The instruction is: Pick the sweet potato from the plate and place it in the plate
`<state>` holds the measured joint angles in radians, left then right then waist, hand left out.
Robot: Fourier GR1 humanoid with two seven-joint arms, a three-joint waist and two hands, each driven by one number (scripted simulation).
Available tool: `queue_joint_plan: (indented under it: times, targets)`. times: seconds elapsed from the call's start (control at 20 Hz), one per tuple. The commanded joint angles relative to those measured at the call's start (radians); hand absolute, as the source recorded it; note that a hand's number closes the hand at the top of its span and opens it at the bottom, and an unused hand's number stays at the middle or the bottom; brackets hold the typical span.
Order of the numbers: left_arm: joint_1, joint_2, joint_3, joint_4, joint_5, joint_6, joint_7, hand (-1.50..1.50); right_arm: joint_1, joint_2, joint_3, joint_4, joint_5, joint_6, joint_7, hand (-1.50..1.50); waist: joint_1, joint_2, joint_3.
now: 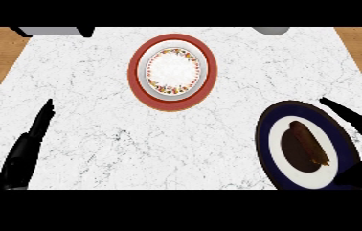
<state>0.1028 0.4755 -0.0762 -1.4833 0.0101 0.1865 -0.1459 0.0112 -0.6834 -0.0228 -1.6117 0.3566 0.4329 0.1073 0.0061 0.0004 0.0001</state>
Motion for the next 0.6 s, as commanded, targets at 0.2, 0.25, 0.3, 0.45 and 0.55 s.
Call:
queue_joint_plan:
  times: [0.2,0.25,0.3,0.45,0.55]
  targets:
    - [0.001,-0.032,0.055,-0.013,-0.027,-0.049,0.008,0.0,-0.097,0.093,0.058,0.151,0.122,0.041,-0.051,-1.5,0.001,0.0,0.0]
    - [0.05,-0.066,0.056,0.026,-0.058,-0.03,-0.087,0.0,-0.045,0.08,0.024,0.116,0.127,0.051,-0.063,-1.5,-0.003,-0.001,0.0]
    - [0.014,-0.073,0.046,0.021,-0.073,-0.045,-0.037,0.0,-0.013,0.106,0.046,0.068,0.161,0.038,-0.041,-1.5,-0.005,-0.001,0.0]
    - [0.019,-0.067,0.072,-0.029,-0.083,-0.061,0.011,0.0,-0.086,0.093,0.013,0.18,0.188,0.069,-0.066,-1.5,-0.002,-0.001,0.0]
    - [0.034,-0.096,0.058,-0.085,-0.115,-0.048,0.049,0.0,-0.082,0.126,0.017,0.18,0.211,0.06,-0.073,-1.5,-0.002,-0.001,0.0]
